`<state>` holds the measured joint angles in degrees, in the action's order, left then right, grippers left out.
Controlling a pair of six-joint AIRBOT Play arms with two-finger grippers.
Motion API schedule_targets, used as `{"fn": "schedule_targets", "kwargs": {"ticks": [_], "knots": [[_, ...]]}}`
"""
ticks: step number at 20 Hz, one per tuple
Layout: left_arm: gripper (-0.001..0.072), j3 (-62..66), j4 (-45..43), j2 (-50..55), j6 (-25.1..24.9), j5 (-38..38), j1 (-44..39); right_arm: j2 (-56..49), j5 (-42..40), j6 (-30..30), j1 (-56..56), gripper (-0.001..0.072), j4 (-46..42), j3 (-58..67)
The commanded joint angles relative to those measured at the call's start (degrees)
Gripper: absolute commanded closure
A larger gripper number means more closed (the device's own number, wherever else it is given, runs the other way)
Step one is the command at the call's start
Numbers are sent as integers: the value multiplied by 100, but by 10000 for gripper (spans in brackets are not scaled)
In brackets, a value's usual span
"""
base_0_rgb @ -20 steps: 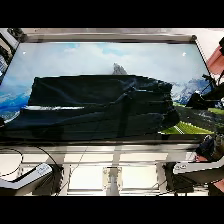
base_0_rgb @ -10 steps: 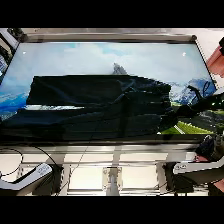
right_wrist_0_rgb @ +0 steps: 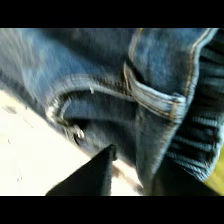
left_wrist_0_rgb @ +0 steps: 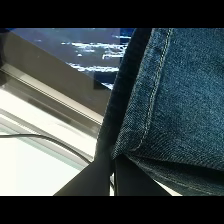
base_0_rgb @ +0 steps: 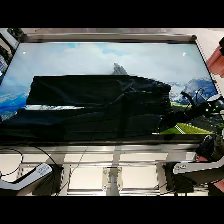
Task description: Fold the clothes and pants, and hang the long-sleeved shirts on hangers.
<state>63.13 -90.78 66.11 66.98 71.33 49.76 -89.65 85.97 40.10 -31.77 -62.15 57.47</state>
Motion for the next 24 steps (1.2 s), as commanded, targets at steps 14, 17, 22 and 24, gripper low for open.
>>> {"fn": "schedule_targets", "kwargs": {"ticks": [14, 17, 22, 24], "knots": [[686, 221, 1032, -11, -57, -133, 46, 811, 1366, 455, -1985, 700, 879, 1851], [685, 507, 1600, -11, -133, -103, 37, 966, 1408, 417, -2640, 700, 1703, 1867], [685, 748, 1757, -155, -142, 22, 35, 1038, 1362, 560, -2712, 699, 1641, 1867], [685, 745, 1755, -216, -249, 118, 35, 1036, 1217, 901, -2708, 700, 999, 1862]]}}
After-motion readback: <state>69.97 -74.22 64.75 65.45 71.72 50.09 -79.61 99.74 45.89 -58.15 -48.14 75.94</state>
